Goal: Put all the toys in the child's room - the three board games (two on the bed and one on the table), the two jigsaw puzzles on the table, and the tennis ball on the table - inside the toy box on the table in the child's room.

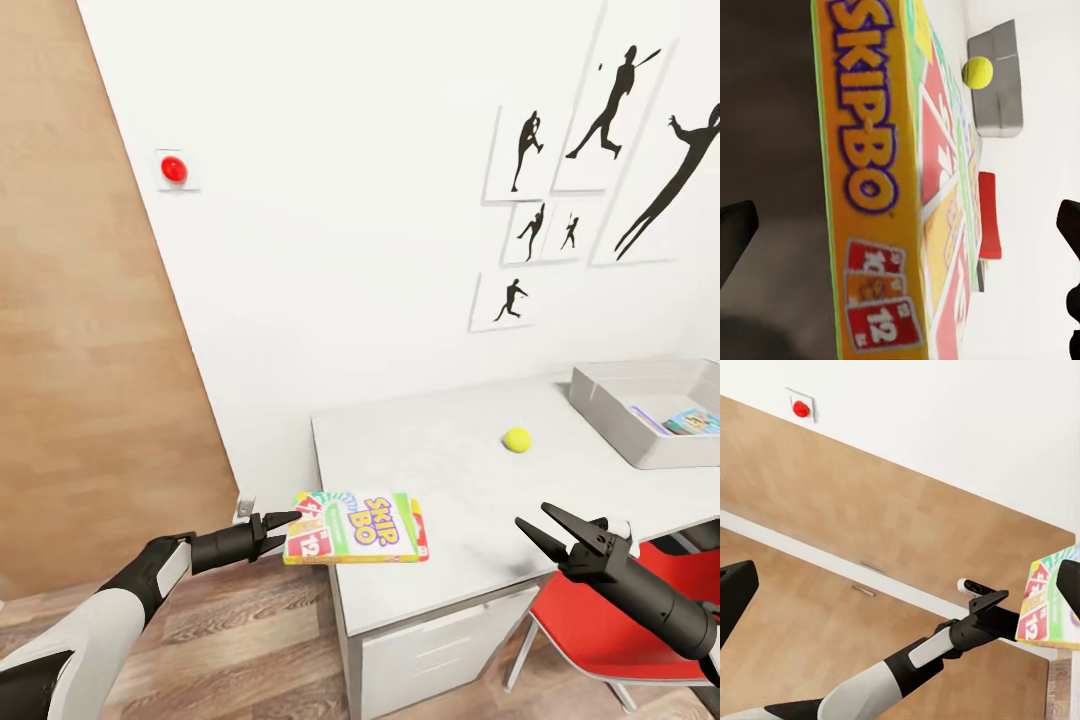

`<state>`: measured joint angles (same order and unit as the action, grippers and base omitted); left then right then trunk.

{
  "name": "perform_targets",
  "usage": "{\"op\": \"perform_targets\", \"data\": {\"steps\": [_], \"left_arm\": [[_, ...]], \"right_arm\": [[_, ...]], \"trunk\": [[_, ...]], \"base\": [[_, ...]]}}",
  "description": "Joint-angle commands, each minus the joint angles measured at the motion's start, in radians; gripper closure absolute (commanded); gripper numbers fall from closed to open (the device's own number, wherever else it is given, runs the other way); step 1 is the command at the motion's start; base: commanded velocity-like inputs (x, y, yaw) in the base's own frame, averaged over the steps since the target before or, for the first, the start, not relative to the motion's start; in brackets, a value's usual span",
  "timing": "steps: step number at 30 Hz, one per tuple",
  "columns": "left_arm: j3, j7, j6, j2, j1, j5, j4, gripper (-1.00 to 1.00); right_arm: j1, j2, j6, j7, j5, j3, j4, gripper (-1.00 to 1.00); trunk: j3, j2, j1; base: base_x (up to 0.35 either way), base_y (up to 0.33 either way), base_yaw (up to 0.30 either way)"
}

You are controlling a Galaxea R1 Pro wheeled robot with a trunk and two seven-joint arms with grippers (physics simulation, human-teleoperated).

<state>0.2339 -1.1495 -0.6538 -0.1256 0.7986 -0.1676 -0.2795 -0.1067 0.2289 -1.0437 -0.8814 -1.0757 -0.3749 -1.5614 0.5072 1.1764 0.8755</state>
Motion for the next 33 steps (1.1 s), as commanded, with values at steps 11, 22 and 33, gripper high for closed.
{"op": "perform_targets", "data": {"steps": [11, 22, 33], "left_arm": [[-0.001, -0.001, -0.008, 0.0, 0.001, -0.004, 0.0, -1.0], [-0.001, -0.001, -0.008, 0.0, 0.001, -0.005, 0.0, 1.0], [-0.001, -0.001, -0.008, 0.0, 0.001, -0.006, 0.001, 1.0]], "right_arm": [[-0.001, 0.0, -0.003, -0.004, 0.004, -0.001, 0.0, -1.0], [-0.001, 0.0, -0.003, -0.004, 0.003, -0.001, 0.0, -1.0], [-0.001, 0.0, -0.003, -0.004, 0.004, -0.001, 0.0, -1.0]], "trunk": [[0.001, 0.001, 0.0], [0.001, 0.001, 0.0], [0.001, 0.001, 0.0]], "base": [[0.0, -0.007, 0.0], [0.0, 0.0, 0.0], [0.0, 0.0, 0.0]]}}
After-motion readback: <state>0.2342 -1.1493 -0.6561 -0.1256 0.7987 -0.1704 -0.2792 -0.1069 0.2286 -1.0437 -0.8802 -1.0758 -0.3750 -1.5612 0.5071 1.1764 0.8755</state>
